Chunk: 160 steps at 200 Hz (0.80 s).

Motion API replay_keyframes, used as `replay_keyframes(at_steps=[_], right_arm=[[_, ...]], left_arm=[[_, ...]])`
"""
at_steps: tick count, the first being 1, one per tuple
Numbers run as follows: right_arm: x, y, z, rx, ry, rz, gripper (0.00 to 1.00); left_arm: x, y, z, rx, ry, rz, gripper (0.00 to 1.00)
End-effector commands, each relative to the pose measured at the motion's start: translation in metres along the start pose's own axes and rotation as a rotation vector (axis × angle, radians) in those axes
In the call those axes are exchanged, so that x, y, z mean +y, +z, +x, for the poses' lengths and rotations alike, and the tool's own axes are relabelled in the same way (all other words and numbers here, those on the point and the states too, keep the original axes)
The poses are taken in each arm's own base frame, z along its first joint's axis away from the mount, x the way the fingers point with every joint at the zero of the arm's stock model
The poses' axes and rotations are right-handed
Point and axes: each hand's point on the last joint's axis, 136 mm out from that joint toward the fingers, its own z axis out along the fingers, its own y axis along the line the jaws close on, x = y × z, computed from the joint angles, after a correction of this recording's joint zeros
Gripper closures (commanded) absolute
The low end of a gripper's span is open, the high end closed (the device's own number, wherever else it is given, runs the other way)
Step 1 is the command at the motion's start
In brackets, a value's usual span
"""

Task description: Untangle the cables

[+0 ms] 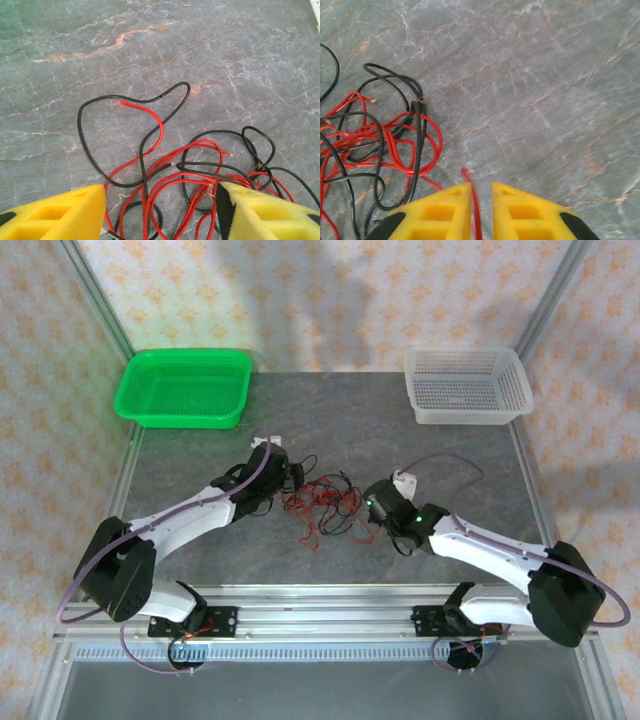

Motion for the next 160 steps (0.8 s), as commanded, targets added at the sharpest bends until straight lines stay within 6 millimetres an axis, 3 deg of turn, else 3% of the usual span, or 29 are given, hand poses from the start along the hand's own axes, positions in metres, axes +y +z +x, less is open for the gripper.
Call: replay_keyframes(at_steps=[1, 25, 52, 82, 126, 139, 160], right_arm=[[0.011, 0.006, 0.007, 0.044, 0.017, -0.04, 0.66], [0.019, 0.003, 0.005, 0.06, 0.014, -0.068, 0.43], [0.035, -0.008, -0.006, 0.046, 0.023, -0.129, 0.28], [0.056, -0.01, -0.007, 0.065, 0.036, -0.214, 0.26], [0.078, 0.017, 0.005, 0.132, 0.033, -0.23, 0.27], [0.078, 0.028, 0.006, 0.131, 0.027, -0.197, 0.28], [0.073, 0.045, 0.009, 0.133, 0.003, -0.127, 0.3]], left_arm=[[-0.01, -0.01, 0.002, 0.012, 0.032, 0.031, 0.37], [-0.032, -0.014, 0.002, 0.051, 0.084, 0.067, 0.36], [-0.051, -0.002, 0.017, 0.113, 0.137, 0.064, 0.35], [-0.066, 0.017, 0.035, 0.149, 0.135, 0.08, 0.35], [-0.08, 0.041, 0.065, 0.219, 0.128, 0.109, 0.36], [-0.074, 0.046, 0.073, 0.236, 0.132, 0.077, 0.36], [-0.046, 0.053, 0.085, 0.257, 0.146, -0.048, 0.36]])
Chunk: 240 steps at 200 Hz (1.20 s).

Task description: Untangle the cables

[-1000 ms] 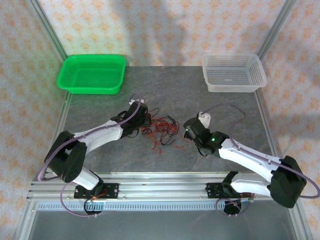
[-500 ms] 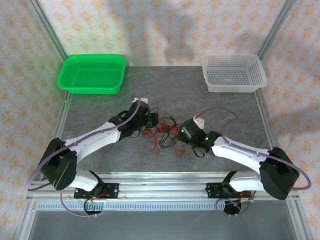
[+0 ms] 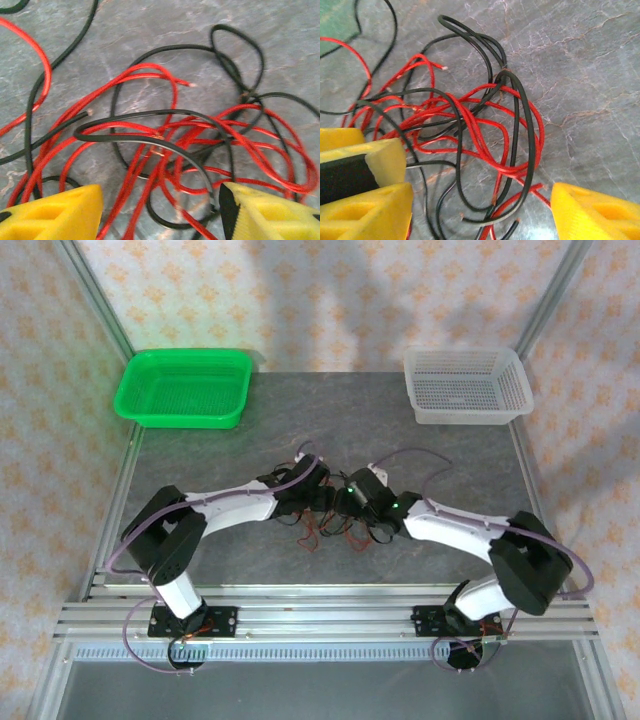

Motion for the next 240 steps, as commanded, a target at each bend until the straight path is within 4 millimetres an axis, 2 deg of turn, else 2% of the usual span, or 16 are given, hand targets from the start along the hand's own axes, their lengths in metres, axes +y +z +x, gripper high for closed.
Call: replay_keyframes(at_steps=[1, 38, 106, 147, 166, 185, 218, 240], right_arm=[[0.006, 0.013, -0.013, -0.035, -0.003, 0.031, 0.3], [-0.019, 0.032, -0.01, -0.04, -0.046, 0.182, 0.34], [-0.065, 0.04, -0.003, -0.036, -0.101, 0.38, 0.37], [-0.086, 0.031, -0.009, -0.046, -0.077, 0.422, 0.4], [-0.096, 0.022, -0.018, -0.067, -0.05, 0.426, 0.41], [-0.097, 0.012, -0.027, -0.088, -0.037, 0.411, 0.42], [-0.064, 0.005, -0.031, -0.061, -0.031, 0.264, 0.42], [-0.031, 0.001, -0.03, -0.048, -0.052, 0.171, 0.42]], left_arm=[[0.007, 0.004, 0.005, 0.005, -0.013, -0.064, 0.36], [0.053, 0.005, 0.031, 0.029, -0.009, -0.238, 0.37], [0.103, -0.012, 0.069, 0.047, -0.114, -0.302, 0.37], [0.125, -0.031, 0.072, 0.009, -0.174, -0.326, 0.36], [0.124, -0.04, 0.063, -0.031, -0.184, -0.292, 0.35], [0.105, -0.048, 0.047, -0.068, -0.166, -0.195, 0.34], [0.067, -0.073, 0.011, -0.139, -0.133, -0.026, 0.31], [0.062, -0.092, -0.008, -0.166, -0.121, -0.032, 0.3]])
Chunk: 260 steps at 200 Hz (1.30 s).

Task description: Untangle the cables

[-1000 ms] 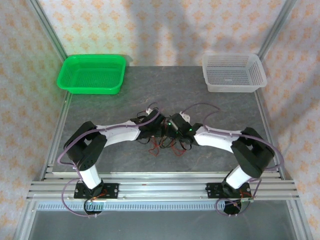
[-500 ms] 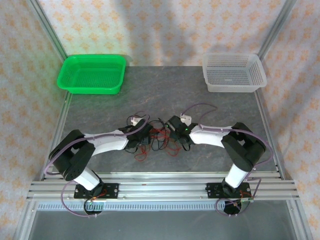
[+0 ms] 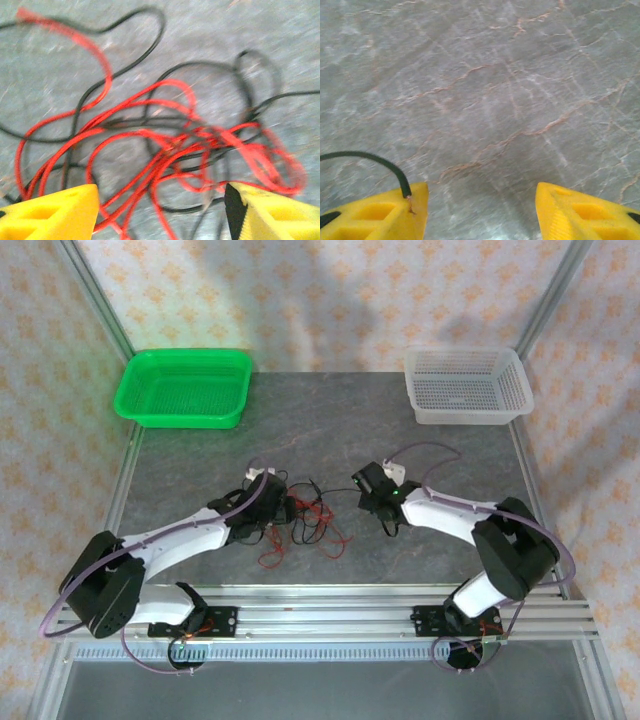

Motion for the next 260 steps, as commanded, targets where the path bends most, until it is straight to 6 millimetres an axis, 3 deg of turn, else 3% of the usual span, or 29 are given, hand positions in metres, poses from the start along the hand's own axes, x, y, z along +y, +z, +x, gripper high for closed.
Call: replay_keyframes(at_steps=[1, 32, 61, 99, 134, 167, 205, 226, 260], right_arm=[[0.035, -0.018, -0.003, 0.005, -0.035, -0.105, 0.42], [0.086, -0.029, 0.004, 0.02, -0.109, -0.18, 0.41], [0.121, -0.023, 0.018, 0.054, -0.16, -0.223, 0.4], [0.139, -0.001, 0.037, 0.107, -0.224, -0.198, 0.41], [0.137, 0.017, 0.058, 0.141, -0.292, -0.116, 0.43], [0.113, 0.03, 0.07, 0.157, -0.324, -0.024, 0.44], [0.067, 0.035, 0.051, 0.1, -0.367, 0.166, 0.54], [0.033, 0.037, 0.036, 0.085, -0.337, 0.236, 0.63], [-0.019, 0.036, 0.015, 0.072, -0.258, 0.303, 0.74]], left_arm=[[-0.018, -0.024, -0.032, -0.052, 0.03, 0.047, 0.3], [-0.001, -0.027, -0.038, -0.027, 0.022, -0.074, 0.31], [0.015, -0.014, -0.025, 0.008, -0.029, -0.113, 0.45], [0.026, 0.006, -0.001, 0.071, -0.058, -0.112, 0.54], [0.034, 0.018, 0.02, 0.131, -0.06, -0.131, 0.55], [0.049, 0.025, 0.042, 0.19, -0.061, -0.179, 0.51], [0.067, 0.04, 0.06, 0.241, -0.099, -0.245, 0.42], [0.071, 0.049, 0.057, 0.226, -0.098, -0.269, 0.42], [0.063, 0.057, 0.036, 0.18, -0.065, -0.275, 0.42]])
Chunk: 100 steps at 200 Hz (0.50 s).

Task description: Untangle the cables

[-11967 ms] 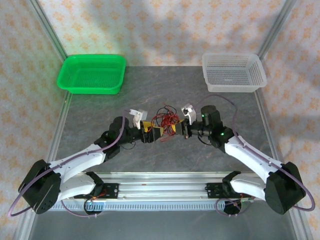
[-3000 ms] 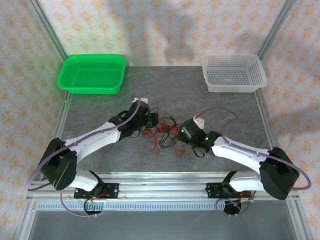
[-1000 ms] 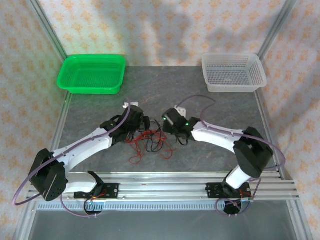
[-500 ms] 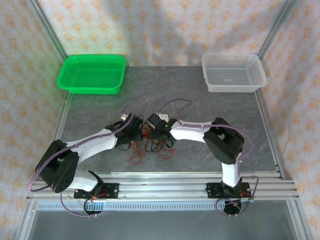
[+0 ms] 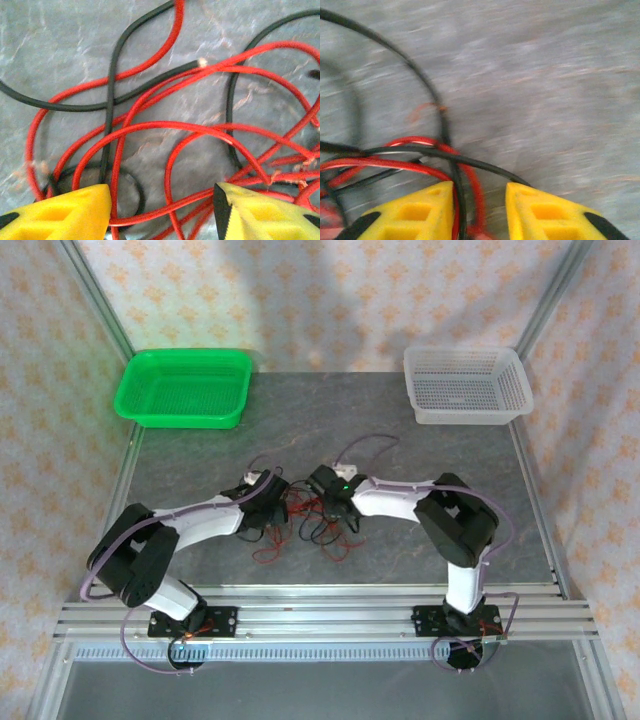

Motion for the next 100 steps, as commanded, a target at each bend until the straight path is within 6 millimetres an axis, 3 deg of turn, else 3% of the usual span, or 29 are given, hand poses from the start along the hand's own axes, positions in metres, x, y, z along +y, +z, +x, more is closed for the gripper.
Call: replay_keyframes(at_steps=[1, 37, 62, 100], right_arm=[[-0.083, 0.005, 0.009, 0.03, -0.006, 0.236, 0.74], [-0.127, 0.005, 0.002, 0.023, 0.077, 0.274, 0.79], [-0.141, 0.004, -0.004, 0.016, 0.106, 0.289, 0.81], [-0.154, -0.001, -0.023, -0.02, 0.143, 0.3, 0.9]], left_arm=[[0.018, 0.013, 0.001, 0.019, 0.01, -0.094, 0.42], [-0.012, 0.008, -0.029, -0.033, 0.078, -0.018, 0.42], [-0.036, 0.006, -0.045, -0.044, 0.1, 0.049, 0.4], [-0.062, 0.009, -0.054, -0.043, 0.119, 0.11, 0.4]])
